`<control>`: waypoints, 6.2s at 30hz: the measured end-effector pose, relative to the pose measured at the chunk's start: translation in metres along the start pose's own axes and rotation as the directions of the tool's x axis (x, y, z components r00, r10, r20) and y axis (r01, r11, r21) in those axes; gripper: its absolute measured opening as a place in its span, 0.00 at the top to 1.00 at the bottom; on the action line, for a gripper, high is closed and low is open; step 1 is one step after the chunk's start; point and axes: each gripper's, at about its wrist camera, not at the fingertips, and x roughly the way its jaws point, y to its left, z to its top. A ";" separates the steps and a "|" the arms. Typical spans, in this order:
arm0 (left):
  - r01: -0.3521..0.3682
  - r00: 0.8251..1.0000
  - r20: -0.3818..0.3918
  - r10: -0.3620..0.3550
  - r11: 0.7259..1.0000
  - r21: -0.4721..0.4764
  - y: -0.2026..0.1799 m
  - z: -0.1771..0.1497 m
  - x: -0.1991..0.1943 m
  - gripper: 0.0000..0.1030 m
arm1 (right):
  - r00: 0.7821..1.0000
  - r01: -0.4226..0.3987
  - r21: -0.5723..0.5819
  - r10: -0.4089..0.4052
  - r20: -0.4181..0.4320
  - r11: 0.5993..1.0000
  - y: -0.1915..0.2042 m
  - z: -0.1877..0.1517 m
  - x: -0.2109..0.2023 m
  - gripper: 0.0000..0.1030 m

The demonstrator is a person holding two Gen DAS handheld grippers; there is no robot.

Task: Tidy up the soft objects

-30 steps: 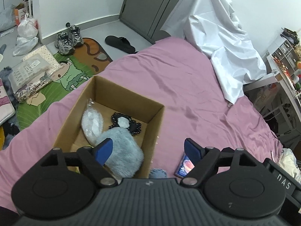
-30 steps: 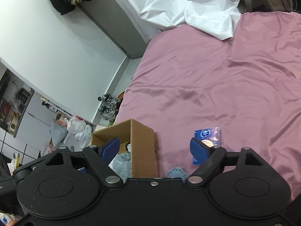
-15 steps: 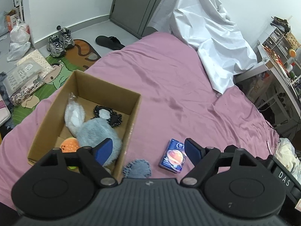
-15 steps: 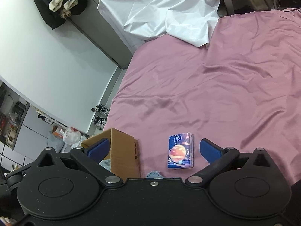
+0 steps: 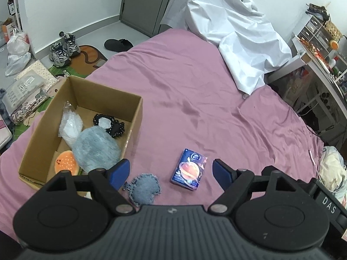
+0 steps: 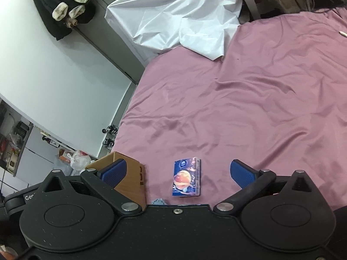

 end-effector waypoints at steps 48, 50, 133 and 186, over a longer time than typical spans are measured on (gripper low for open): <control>-0.309 0.939 -0.129 0.320 0.946 0.098 -0.037 -0.058 0.108 0.54 | 0.985 -0.064 0.087 0.077 -0.154 0.994 -0.052 0.004 0.034 0.07; -0.322 0.932 -0.134 0.336 0.940 0.112 -0.038 -0.059 0.114 0.54 | 0.984 -0.068 0.092 0.082 -0.158 0.993 -0.052 0.003 0.037 0.07; -0.429 0.890 -0.122 0.440 0.897 0.106 -0.059 -0.073 0.154 0.38 | 0.956 0.065 0.112 -0.029 -0.292 0.992 -0.058 -0.008 0.081 0.80; -0.473 0.874 -0.140 0.465 0.880 -0.031 -0.035 -0.063 0.146 0.49 | 0.941 0.045 0.134 0.003 -0.339 0.990 -0.057 -0.012 0.096 0.79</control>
